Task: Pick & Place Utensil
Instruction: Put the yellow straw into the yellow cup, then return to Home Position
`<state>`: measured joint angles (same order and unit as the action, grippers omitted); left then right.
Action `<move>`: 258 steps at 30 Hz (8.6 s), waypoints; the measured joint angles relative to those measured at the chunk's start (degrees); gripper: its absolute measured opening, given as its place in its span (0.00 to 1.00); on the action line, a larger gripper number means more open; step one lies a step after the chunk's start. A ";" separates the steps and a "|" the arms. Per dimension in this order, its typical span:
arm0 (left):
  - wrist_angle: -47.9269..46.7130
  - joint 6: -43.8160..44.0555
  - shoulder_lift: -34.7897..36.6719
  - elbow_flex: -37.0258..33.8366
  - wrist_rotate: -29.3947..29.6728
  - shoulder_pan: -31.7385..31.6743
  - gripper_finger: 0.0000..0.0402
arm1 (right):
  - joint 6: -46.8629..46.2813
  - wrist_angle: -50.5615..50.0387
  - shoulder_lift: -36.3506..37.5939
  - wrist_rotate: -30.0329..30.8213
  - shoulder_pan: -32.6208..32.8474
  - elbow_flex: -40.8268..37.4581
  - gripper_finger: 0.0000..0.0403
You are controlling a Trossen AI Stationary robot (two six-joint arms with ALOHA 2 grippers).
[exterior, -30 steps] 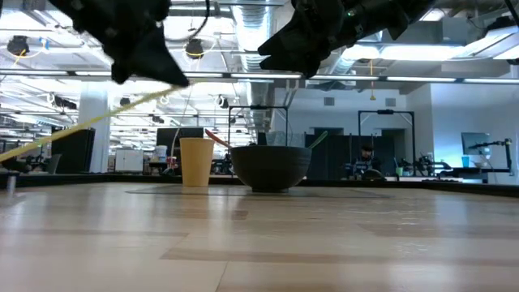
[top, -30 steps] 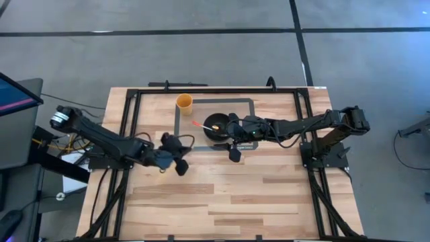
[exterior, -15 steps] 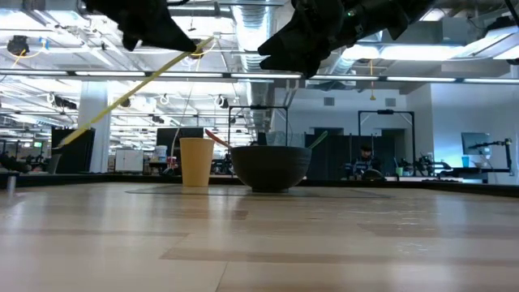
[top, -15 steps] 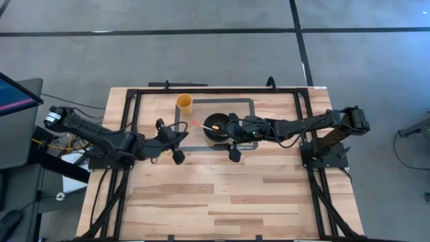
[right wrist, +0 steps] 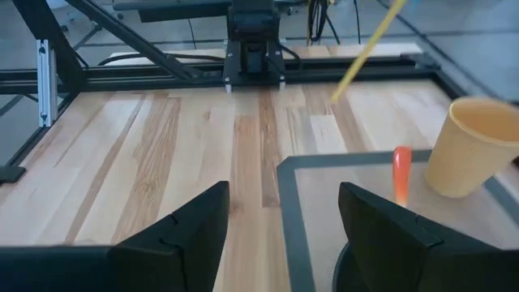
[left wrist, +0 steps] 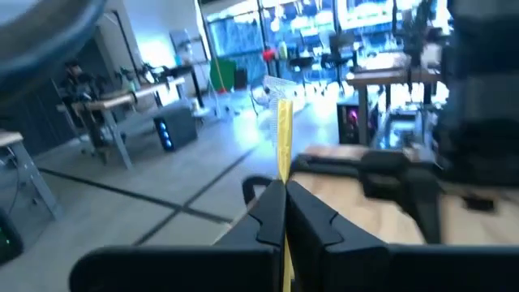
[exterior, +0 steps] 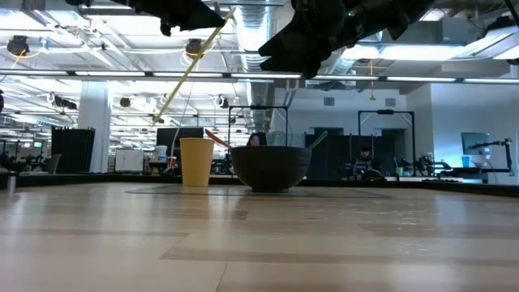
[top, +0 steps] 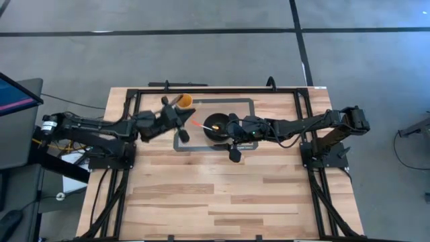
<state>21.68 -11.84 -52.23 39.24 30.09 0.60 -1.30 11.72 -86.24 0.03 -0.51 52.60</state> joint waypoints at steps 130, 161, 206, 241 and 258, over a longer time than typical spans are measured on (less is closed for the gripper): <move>-22.61 10.83 51.37 -24.81 -35.10 -10.74 0.02 | 2.24 -4.08 28.91 10.51 2.73 -14.28 0.00; -1.10 13.86 51.43 -38.97 -39.61 -10.75 0.02 | -2.44 2.52 60.68 11.98 1.99 -40.90 0.00; -1.25 13.84 51.43 -38.93 -39.61 -10.77 0.03 | -2.71 -2.17 80.21 13.53 1.99 -51.93 0.00; -1.01 13.82 38.96 -38.88 -39.59 -10.77 0.03 | -1.73 -9.98 85.90 11.80 1.99 -51.87 0.00; -0.94 13.82 30.21 -38.88 -39.59 -10.75 0.03 | -1.73 -10.00 85.90 11.82 1.99 -51.87 0.00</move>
<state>20.74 1.98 -22.01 0.36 -9.50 -10.16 -3.03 1.72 -0.34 11.86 1.48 0.73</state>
